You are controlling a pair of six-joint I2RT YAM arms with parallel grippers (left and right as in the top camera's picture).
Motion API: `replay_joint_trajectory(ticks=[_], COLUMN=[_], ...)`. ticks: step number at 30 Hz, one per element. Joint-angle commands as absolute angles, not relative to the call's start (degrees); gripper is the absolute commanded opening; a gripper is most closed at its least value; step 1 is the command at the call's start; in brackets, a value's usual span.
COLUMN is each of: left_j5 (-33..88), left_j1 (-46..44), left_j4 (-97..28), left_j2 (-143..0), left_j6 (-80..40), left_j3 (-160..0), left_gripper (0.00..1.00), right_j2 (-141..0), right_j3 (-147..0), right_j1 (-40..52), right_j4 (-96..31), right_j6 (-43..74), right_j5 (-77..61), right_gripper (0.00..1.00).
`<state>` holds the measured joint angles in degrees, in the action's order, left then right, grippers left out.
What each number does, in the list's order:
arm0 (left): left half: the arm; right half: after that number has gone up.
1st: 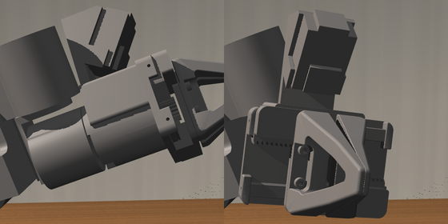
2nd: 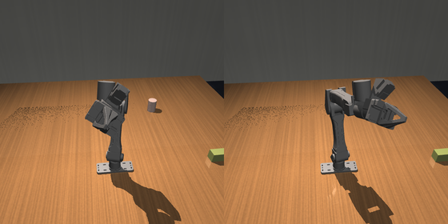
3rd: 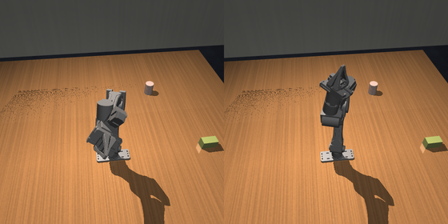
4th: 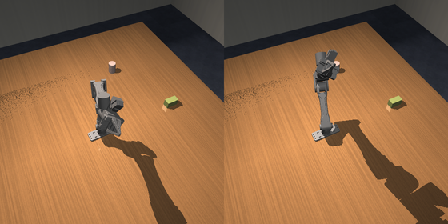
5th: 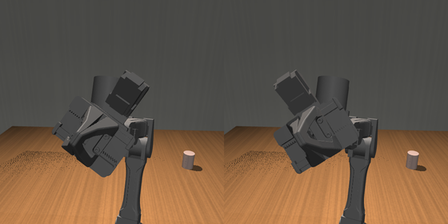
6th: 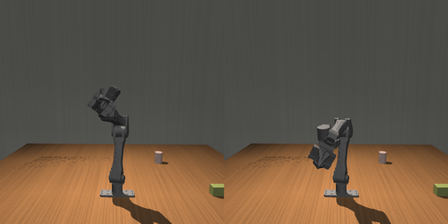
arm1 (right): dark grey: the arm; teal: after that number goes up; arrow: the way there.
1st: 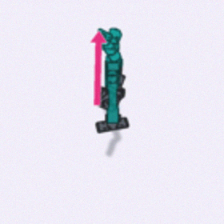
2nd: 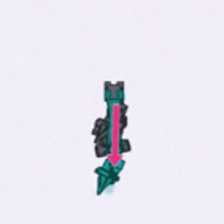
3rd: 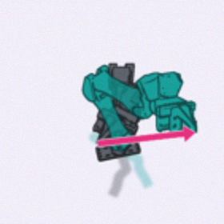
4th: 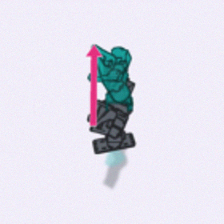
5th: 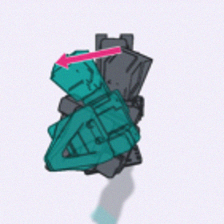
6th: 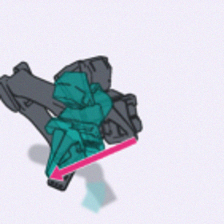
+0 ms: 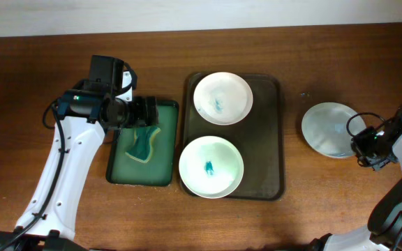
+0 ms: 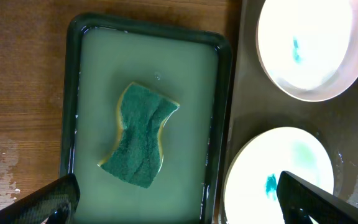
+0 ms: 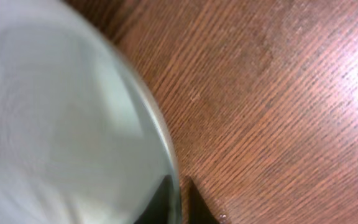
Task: Clean dirty plates on tray and stack at the side
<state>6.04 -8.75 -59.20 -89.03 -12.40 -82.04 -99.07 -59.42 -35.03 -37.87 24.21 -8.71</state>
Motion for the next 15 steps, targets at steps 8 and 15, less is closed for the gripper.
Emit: replay_joint_trajectory(ticks=[8,15], left_j5=[6.7,6.7], left_j1=[-8.7,-8.7], left_j4=[-59.2,-59.2], left_j2=[-88.4,-88.4], left_j6=[-11.7,-11.7], left_j3=[-82.7,-82.7], left_gripper=[0.99,0.99], right_j2=[-68.9,-77.6], right_j3=[-63.3,-58.3], right_j1=[-13.8,18.7], right_j4=[-49.5,-56.8], right_j6=[10.7,5.7], right_j5=[-29.3,-17.5], right_gripper=[0.63,0.54])
